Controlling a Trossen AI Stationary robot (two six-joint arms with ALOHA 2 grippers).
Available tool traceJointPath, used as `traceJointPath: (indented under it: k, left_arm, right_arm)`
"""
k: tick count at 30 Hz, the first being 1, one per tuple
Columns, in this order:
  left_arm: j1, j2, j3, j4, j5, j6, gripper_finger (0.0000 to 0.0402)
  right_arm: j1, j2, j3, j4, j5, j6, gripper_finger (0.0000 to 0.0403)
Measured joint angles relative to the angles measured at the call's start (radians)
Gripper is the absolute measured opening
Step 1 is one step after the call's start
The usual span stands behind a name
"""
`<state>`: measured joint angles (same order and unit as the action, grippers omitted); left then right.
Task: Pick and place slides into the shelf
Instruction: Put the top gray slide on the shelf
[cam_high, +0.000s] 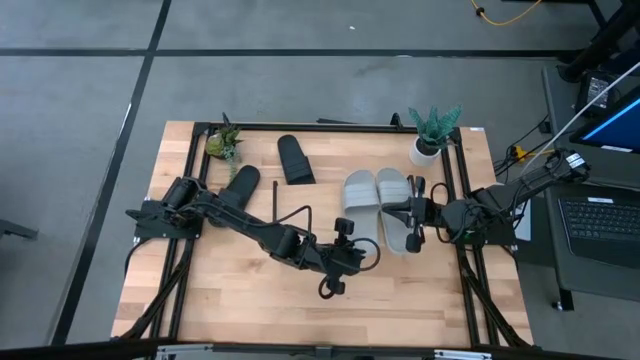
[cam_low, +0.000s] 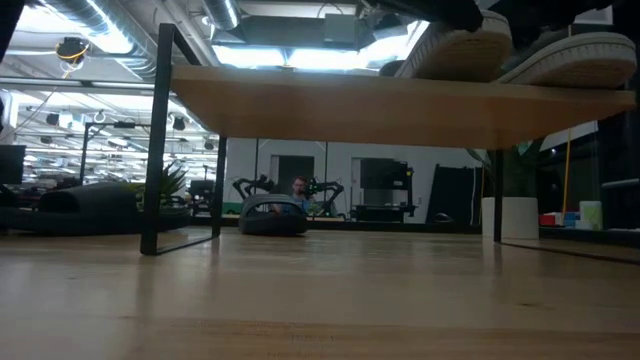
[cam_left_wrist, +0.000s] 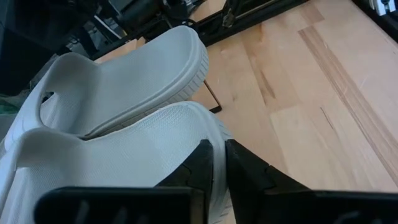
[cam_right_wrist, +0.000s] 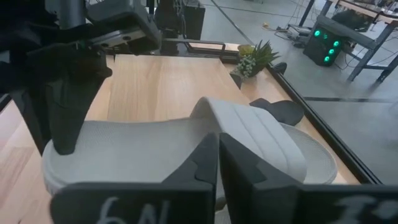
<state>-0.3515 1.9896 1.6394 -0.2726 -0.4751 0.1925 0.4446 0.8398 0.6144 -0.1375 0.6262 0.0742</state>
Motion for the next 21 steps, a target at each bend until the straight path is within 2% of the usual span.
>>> traceJointPath:
  k: [9, 16, 21]
  left_arm:
    - [-0.001, 0.0, 0.0, 0.0, 0.0, -0.007, 0.0038]
    - [-0.001, 0.0, 0.0, -0.001, 0.0, 0.0, 0.0039]
    - [0.002, 0.0, 0.0, -0.001, 0.0, 0.001, 0.0039]
  right_arm:
    - [0.0, 0.0, 0.0, -0.001, 0.0, 0.0, 0.0005]
    - [0.0, 0.0, 0.0, -0.001, -0.001, 0.0, 0.002]
    - [0.0, 0.0, 0.0, -0.001, -0.002, 0.0, 0.0014]
